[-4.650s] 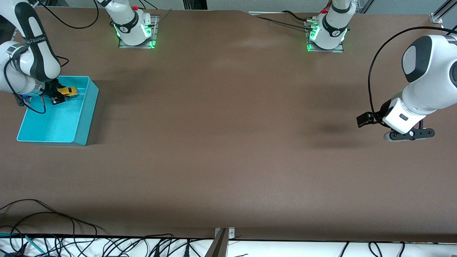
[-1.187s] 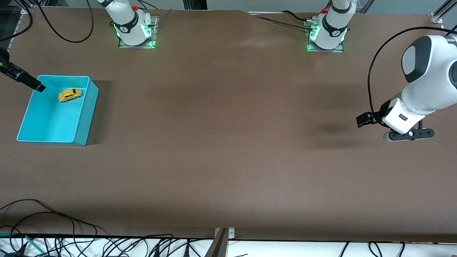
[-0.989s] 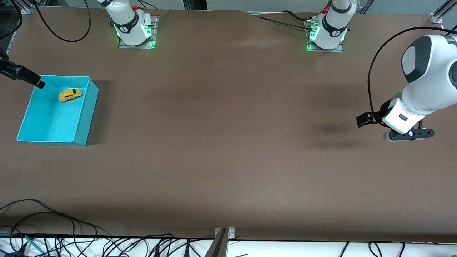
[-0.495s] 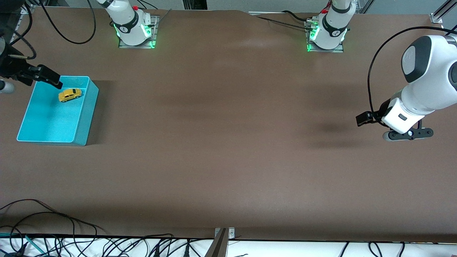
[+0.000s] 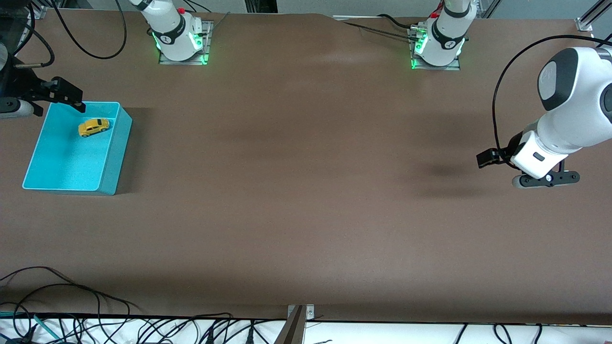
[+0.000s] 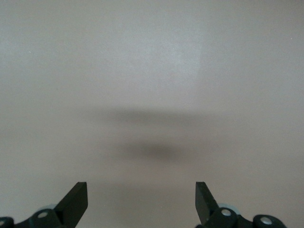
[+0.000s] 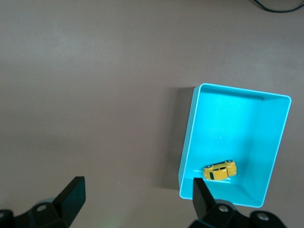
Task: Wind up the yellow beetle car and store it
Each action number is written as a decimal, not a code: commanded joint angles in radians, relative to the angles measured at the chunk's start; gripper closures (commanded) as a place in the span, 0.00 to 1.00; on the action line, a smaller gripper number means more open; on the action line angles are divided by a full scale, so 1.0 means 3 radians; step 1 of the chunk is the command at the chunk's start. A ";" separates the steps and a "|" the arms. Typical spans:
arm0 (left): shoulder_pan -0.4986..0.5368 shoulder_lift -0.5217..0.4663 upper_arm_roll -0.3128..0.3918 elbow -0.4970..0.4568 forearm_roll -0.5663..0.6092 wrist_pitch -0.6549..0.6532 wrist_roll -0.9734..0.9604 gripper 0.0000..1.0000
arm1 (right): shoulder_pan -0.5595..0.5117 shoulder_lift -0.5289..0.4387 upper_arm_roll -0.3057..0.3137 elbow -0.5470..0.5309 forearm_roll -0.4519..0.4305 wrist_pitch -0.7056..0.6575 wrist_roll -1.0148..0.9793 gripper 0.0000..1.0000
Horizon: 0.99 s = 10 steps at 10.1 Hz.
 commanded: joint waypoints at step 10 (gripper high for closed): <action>0.0023 -0.0009 -0.0010 0.0021 -0.0069 -0.0069 0.0085 0.00 | 0.0310 0.0269 -0.0215 0.0487 0.0020 -0.0281 -0.0055 0.00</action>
